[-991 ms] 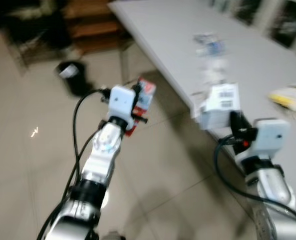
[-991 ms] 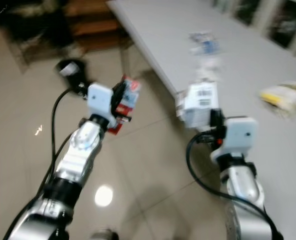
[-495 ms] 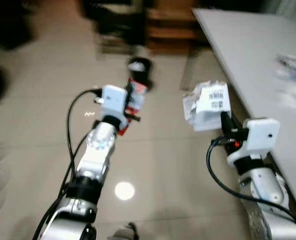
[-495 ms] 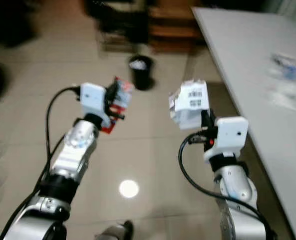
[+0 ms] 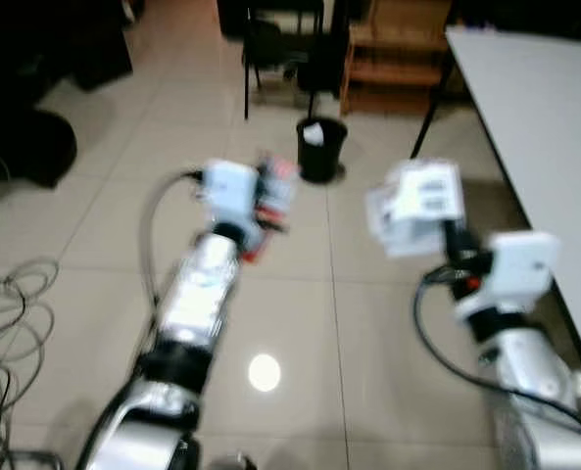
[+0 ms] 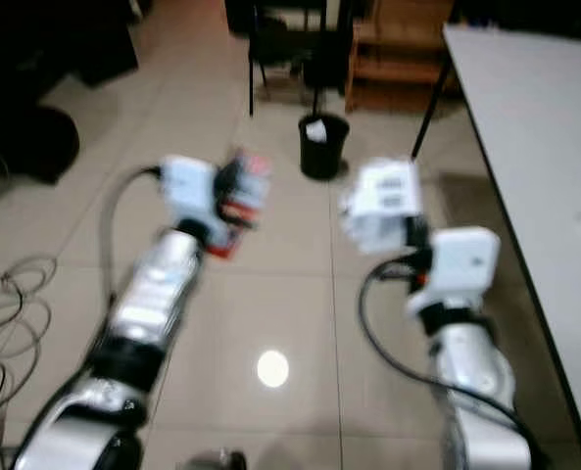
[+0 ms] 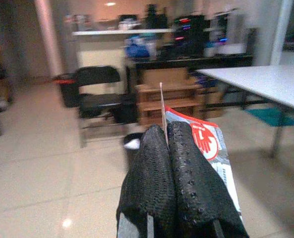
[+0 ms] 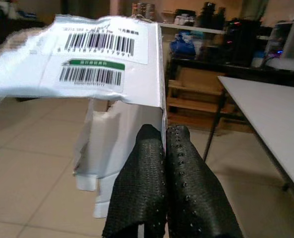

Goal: Picking trash to rubbish bin

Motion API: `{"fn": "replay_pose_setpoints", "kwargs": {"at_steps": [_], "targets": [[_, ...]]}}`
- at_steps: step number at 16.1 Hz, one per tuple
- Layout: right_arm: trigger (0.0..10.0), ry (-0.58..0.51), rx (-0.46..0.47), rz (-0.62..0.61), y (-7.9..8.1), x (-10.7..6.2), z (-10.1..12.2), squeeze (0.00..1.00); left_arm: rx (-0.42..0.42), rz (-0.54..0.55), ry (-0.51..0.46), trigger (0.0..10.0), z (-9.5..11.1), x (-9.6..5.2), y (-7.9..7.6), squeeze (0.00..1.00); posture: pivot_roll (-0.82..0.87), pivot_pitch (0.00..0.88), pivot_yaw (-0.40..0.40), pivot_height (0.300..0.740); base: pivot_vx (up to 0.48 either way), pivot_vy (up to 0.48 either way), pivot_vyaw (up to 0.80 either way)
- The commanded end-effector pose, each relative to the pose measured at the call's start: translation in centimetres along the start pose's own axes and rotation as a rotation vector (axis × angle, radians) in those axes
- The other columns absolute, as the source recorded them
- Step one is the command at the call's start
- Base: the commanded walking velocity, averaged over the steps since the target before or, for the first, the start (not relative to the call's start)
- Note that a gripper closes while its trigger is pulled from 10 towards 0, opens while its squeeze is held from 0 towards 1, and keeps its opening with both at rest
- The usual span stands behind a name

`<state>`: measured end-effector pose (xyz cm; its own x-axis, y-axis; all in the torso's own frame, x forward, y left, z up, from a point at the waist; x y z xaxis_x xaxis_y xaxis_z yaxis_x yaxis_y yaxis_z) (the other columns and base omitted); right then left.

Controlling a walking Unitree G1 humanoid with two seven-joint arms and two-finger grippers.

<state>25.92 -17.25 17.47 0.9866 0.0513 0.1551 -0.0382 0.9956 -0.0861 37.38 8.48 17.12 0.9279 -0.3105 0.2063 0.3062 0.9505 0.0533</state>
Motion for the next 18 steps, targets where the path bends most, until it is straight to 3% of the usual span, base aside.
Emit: {"fn": "replay_pose_setpoints", "kwargs": {"at_steps": [1,18], "targets": [[10.0,-0.014,0.014,0.012,0.4,0.0,0.4,0.00,0.007,0.019,0.002,10.0,0.2,0.1,1.0,0.00,0.10,0.095,-0.031,0.740,0.394,0.000,0.00],[10.0,-0.009,0.003,0.018,0.6,0.2,0.3,0.00,-0.031,-0.015,0.019,10.0,-0.2,0.7,0.0,0.00,0.09,0.084,-0.033,0.740,0.454,0.000,0.00]]}}
Point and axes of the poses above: a point about 5 cm out from each wrist's last joint towards the gripper, its own x axis pointing out of the wrist towards the gripper, its own z axis along the axis of the wrist's last joint, y = z × x, the point moved 2 cm from there along x, pointing out of the wrist towards the gripper, and after that the axes turned 2 degrees about -x, right-handed, at the moved point
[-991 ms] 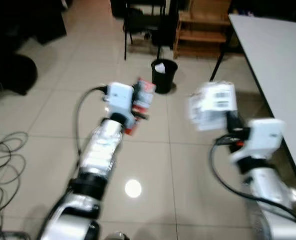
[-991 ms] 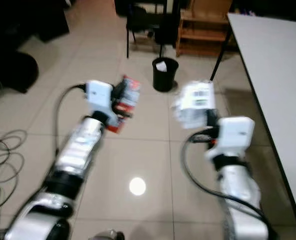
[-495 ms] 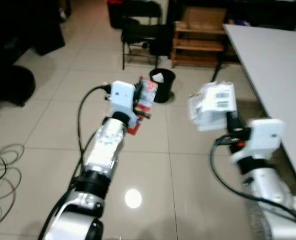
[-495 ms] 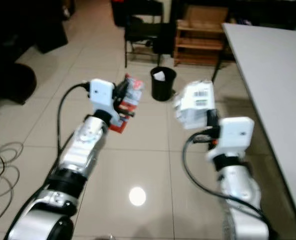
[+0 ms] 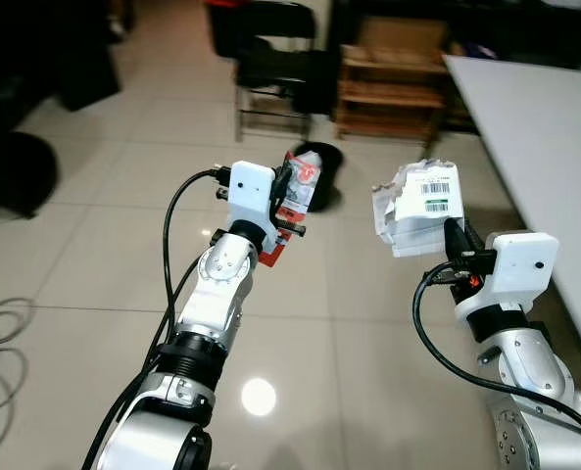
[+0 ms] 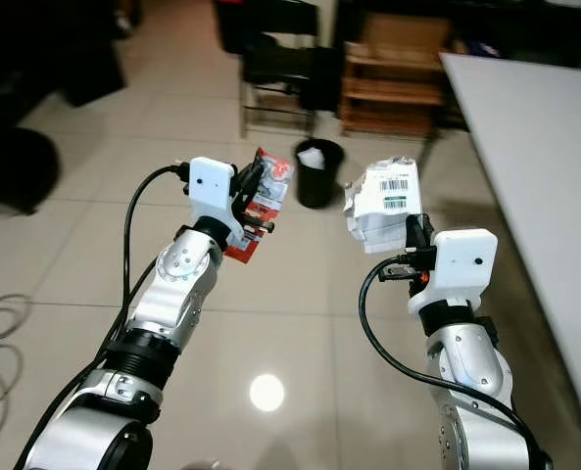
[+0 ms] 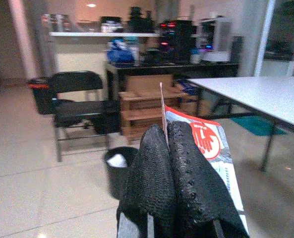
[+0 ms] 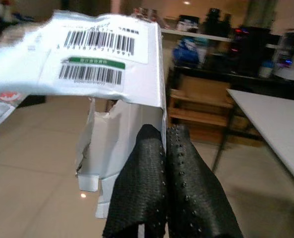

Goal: Picking trash to rubbish bin

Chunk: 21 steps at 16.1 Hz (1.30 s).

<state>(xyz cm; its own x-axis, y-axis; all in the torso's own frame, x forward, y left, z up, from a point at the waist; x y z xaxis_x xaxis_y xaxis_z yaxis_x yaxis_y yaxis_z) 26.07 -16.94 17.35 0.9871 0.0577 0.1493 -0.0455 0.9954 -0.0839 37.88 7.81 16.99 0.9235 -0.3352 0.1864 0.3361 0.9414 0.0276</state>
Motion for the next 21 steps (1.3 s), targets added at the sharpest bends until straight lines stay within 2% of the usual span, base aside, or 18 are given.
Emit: {"fn": "replay_pose_setpoints", "kwargs": {"at_steps": [1,12,16,21], "targets": [[10.0,-0.014,-0.003,0.011,0.26,0.09,0.44,0.00,-0.001,0.010,-0.001,10.0,0.04,0.01,0.42,0.00,0.09,0.084,-0.034,0.740,0.461,0.000,0.00],[10.0,-0.008,0.005,-0.006,-0.07,0.07,0.40,0.00,-0.007,0.005,0.001,10.0,-0.09,0.07,0.33,0.00,0.08,0.082,-0.032,0.740,0.461,0.000,0.00],[10.0,-0.001,0.009,-0.001,0.02,0.14,0.29,0.00,-0.009,0.000,0.001,10.0,-0.02,0.24,0.16,0.00,0.08,0.076,-0.029,0.740,0.451,0.000,-0.70],[10.0,-0.004,0.012,0.004,0.19,0.18,0.27,0.00,-0.010,-0.001,0.003,10.0,-0.09,0.24,0.21,0.00,0.08,0.076,-0.027,0.740,0.451,0.000,0.00]]}}
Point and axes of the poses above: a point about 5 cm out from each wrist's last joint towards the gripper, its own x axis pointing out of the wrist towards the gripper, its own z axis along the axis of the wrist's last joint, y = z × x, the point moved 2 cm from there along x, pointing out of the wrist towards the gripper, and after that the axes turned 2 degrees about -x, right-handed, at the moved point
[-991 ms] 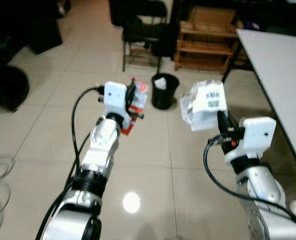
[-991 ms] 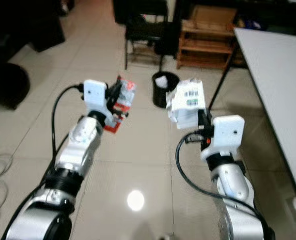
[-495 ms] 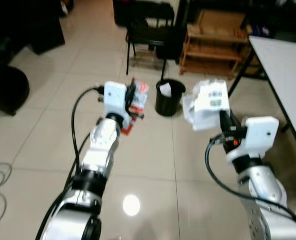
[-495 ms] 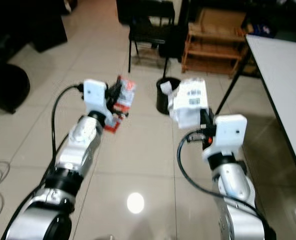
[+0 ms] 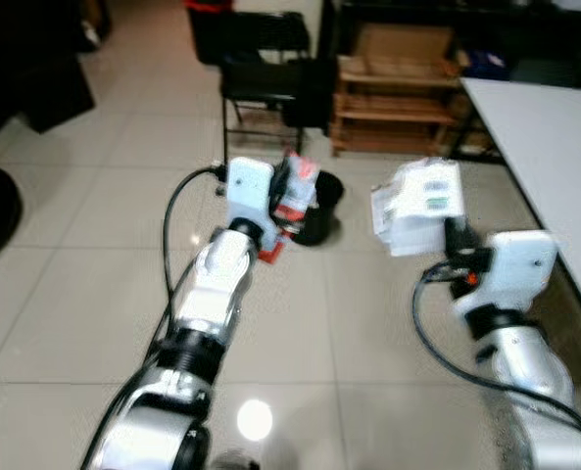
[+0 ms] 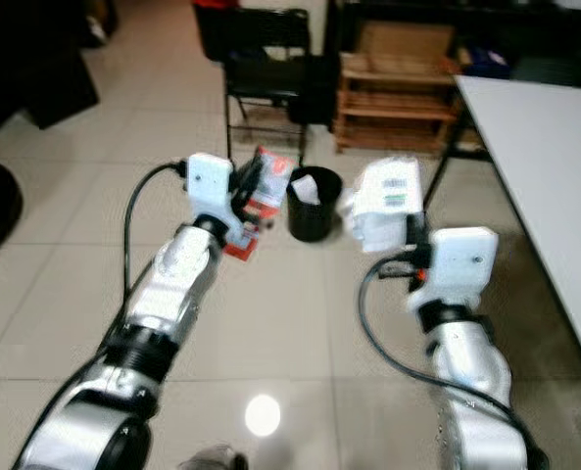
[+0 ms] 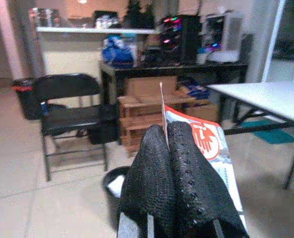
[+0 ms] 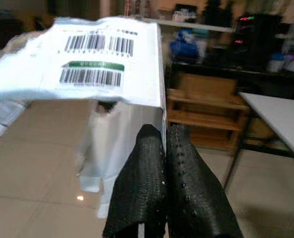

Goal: Picking trash to rubbish bin

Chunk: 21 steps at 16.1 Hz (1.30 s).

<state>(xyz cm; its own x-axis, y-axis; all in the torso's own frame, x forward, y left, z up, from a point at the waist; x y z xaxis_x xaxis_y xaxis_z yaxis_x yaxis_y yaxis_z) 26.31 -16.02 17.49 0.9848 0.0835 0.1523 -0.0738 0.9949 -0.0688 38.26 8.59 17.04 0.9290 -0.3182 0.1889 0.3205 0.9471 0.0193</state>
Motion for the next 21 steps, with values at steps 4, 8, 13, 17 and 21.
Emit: {"fn": "replay_pose_setpoints", "kwargs": {"at_steps": [4,8,13,17,21], "targets": [[10.0,0.001,-0.018,-0.015,-0.66,-0.08,0.12,0.00,-0.006,-0.019,0.004,10.0,-0.10,0.17,-0.72,0.00,0.08,0.074,-0.028,0.740,0.451,0.000,0.00],[10.0,0.006,-0.032,-0.005,-0.31,0.05,-0.05,0.00,-0.007,-0.021,0.004,10.0,-0.14,0.17,-0.75,0.00,0.08,0.074,-0.028,0.740,0.451,0.000,0.00],[10.0,0.008,-0.028,0.000,-0.20,0.06,-0.11,0.00,-0.002,-0.019,0.003,10.0,-0.18,0.08,-0.76,0.00,0.09,0.080,-0.030,0.740,0.450,0.000,0.44],[10.0,0.011,-0.023,-0.003,-0.17,0.06,-0.21,0.00,-0.003,-0.021,0.005,10.0,-0.23,0.04,-0.76,0.00,0.09,0.083,-0.029,0.740,0.450,0.000,0.00],[10.0,0.014,-0.017,-0.009,-0.16,-0.13,-0.39,0.00,-0.005,-0.026,0.009,10.0,-0.36,0.03,-0.93,0.00,0.08,0.085,-0.027,0.740,0.450,0.000,0.00]]}}
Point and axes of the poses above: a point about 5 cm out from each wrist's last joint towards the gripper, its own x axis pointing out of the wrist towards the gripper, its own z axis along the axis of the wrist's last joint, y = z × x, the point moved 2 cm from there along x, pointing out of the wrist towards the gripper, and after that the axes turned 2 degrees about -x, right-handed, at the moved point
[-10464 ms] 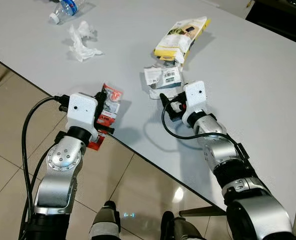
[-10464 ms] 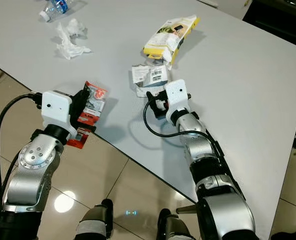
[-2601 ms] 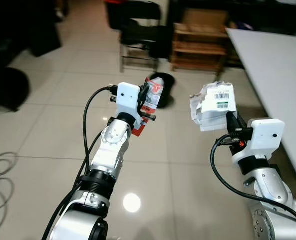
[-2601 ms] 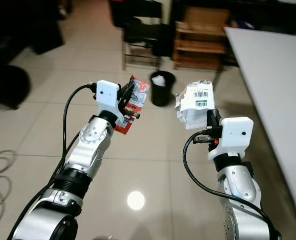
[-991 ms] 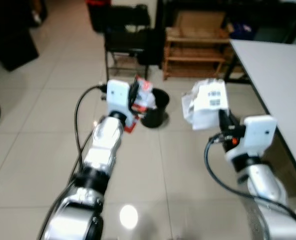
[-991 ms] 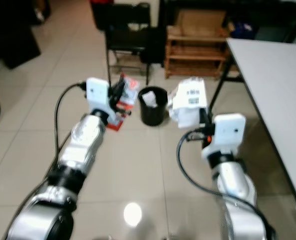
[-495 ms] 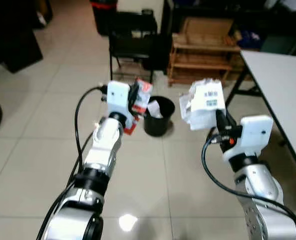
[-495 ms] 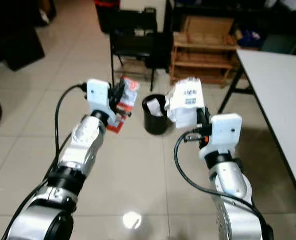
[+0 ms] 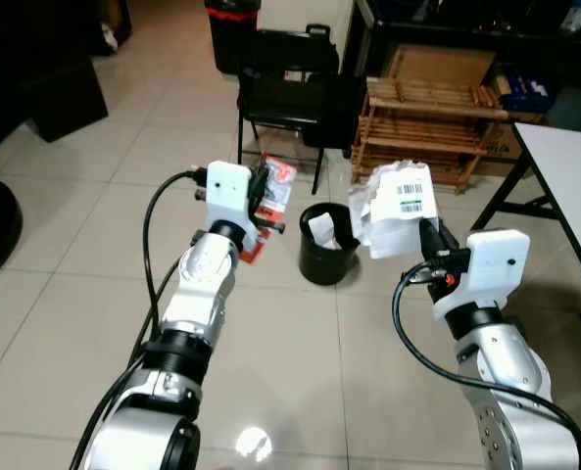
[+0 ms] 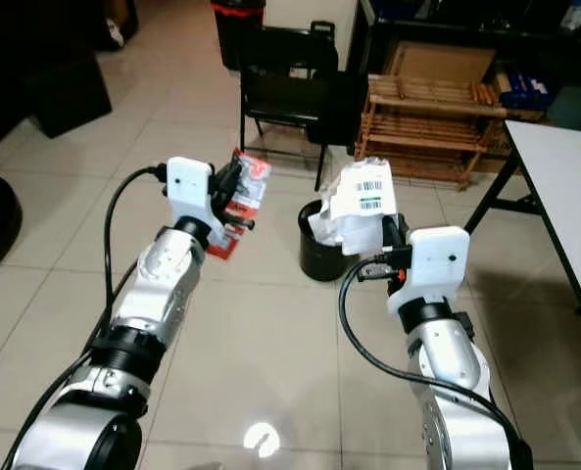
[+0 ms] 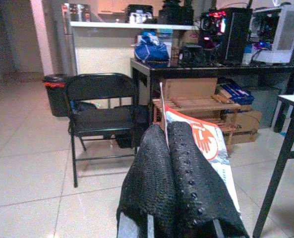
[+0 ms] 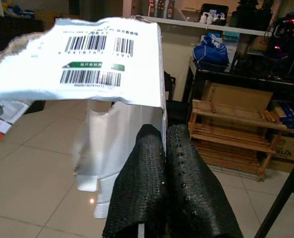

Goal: Picking trash to rubbish bin

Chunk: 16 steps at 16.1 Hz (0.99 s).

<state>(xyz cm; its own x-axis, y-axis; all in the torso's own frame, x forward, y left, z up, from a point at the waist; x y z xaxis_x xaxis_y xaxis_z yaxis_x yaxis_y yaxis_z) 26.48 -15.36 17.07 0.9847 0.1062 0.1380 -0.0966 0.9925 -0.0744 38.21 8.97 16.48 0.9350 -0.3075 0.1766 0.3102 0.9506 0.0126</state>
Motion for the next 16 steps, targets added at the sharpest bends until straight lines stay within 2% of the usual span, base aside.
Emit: {"fn": "replay_pose_setpoints", "kwargs": {"at_steps": [1,5,14,16], "targets": [[10.0,0.003,-0.009,-0.033,-0.66,-0.35,-0.08,0.00,-0.001,-0.040,-0.001,10.0,0.11,0.28,-1.31,0.00,0.08,0.085,-0.027,0.740,0.450,0.000,0.00],[10.0,0.004,-0.001,-0.022,-0.13,-0.38,-0.17,0.00,-0.004,-0.042,-0.001,10.0,0.11,0.31,-1.37,0.00,0.08,0.084,-0.030,0.740,0.449,0.000,0.00],[10.0,0.015,0.013,-0.028,-0.17,-0.44,-0.34,0.00,-0.005,-0.047,0.003,10.0,0.04,0.33,-1.42,0.00,0.08,0.080,-0.026,0.740,0.447,0.000,0.00],[10.0,0.021,0.009,-0.031,-0.21,-0.41,-0.40,0.00,-0.005,-0.047,0.002,10.0,0.07,0.38,-1.43,0.00,0.08,0.080,-0.026,0.740,0.442,0.000,-0.68]]}}
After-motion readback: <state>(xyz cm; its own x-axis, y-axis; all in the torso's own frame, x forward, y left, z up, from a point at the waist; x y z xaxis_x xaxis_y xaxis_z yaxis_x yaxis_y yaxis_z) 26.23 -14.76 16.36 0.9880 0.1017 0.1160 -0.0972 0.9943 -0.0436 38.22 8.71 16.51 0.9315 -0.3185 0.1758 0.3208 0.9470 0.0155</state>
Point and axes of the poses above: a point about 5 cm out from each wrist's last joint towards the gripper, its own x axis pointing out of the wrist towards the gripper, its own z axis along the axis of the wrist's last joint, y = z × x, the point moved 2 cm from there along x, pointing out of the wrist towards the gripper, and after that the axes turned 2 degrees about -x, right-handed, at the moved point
